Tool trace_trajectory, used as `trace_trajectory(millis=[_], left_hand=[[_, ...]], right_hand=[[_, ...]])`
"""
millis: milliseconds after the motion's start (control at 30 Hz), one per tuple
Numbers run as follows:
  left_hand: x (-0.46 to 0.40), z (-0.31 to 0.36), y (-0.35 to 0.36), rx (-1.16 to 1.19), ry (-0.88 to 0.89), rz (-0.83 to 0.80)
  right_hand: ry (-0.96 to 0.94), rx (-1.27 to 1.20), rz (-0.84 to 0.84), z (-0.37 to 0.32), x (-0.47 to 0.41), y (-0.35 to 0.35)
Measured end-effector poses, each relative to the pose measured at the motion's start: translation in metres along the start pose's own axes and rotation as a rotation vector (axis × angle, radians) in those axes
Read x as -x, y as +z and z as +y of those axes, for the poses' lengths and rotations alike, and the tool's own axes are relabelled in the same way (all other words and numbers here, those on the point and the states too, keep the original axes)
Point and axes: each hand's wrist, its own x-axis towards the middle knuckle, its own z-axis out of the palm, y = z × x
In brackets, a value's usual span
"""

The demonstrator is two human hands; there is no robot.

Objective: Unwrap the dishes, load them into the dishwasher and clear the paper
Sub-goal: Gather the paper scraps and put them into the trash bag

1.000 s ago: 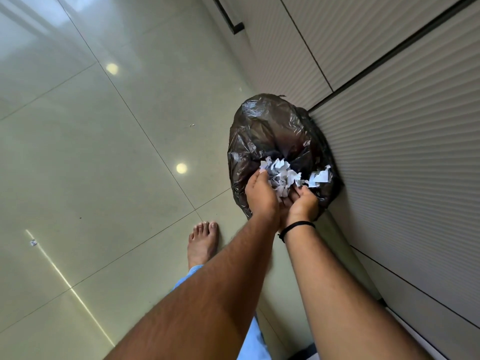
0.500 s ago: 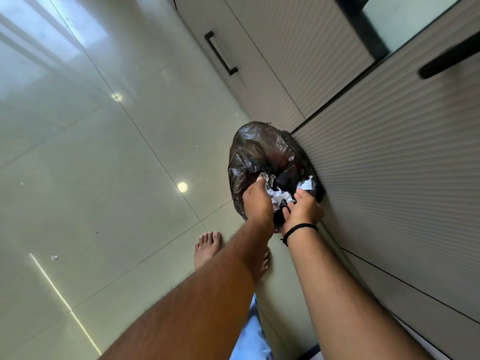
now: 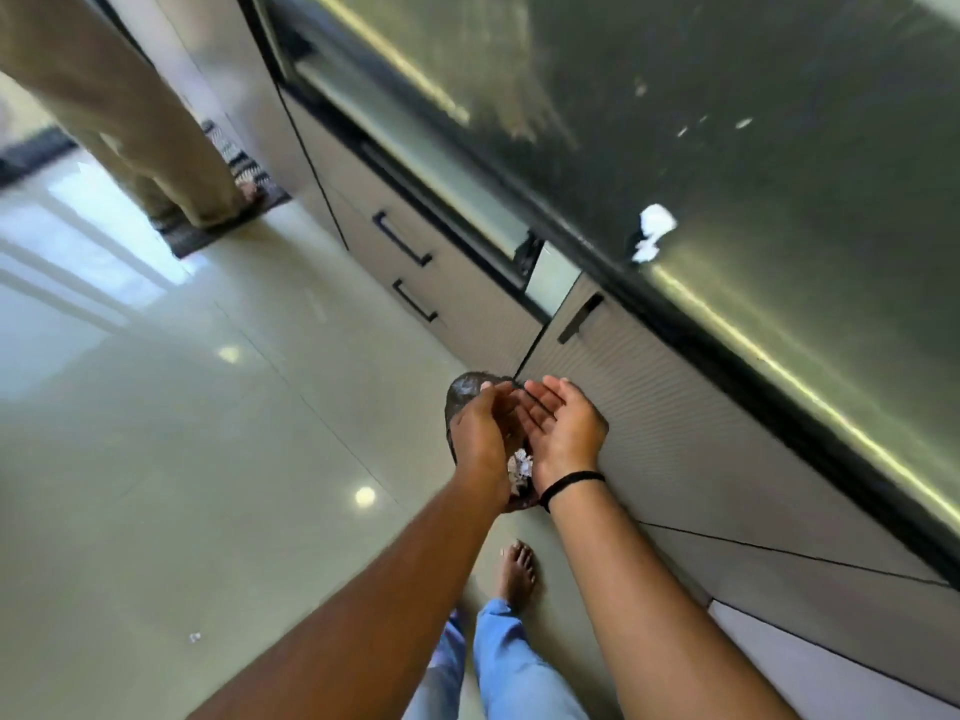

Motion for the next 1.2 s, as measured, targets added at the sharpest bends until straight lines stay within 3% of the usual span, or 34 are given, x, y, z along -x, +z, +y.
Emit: trace_trajectory(millis=[200, 467, 733, 1200], left_hand=[[0.113, 0.062, 0.048, 0.026, 0.088, -0.204], [0.214, 0.067, 0.125, -0.14, 0.137, -0.512], [0.305, -0.028, 0.211, -0.367, 0.067, -0.773], [0.391, -0.235, 0.289, -0.729, -0.108, -1.028]], right_hand=[[-0.128, -0.188, -0.117, -0.09, 0.117, 0.01], [-0.398, -0.252, -0.141, -0.211, 0.191, -0.047], [-0.641, -0.382, 0.059, -0.28, 0.224, -0.195], [-0.744, -0.687, 0.427, -0.311, 0.236, -0.416]])
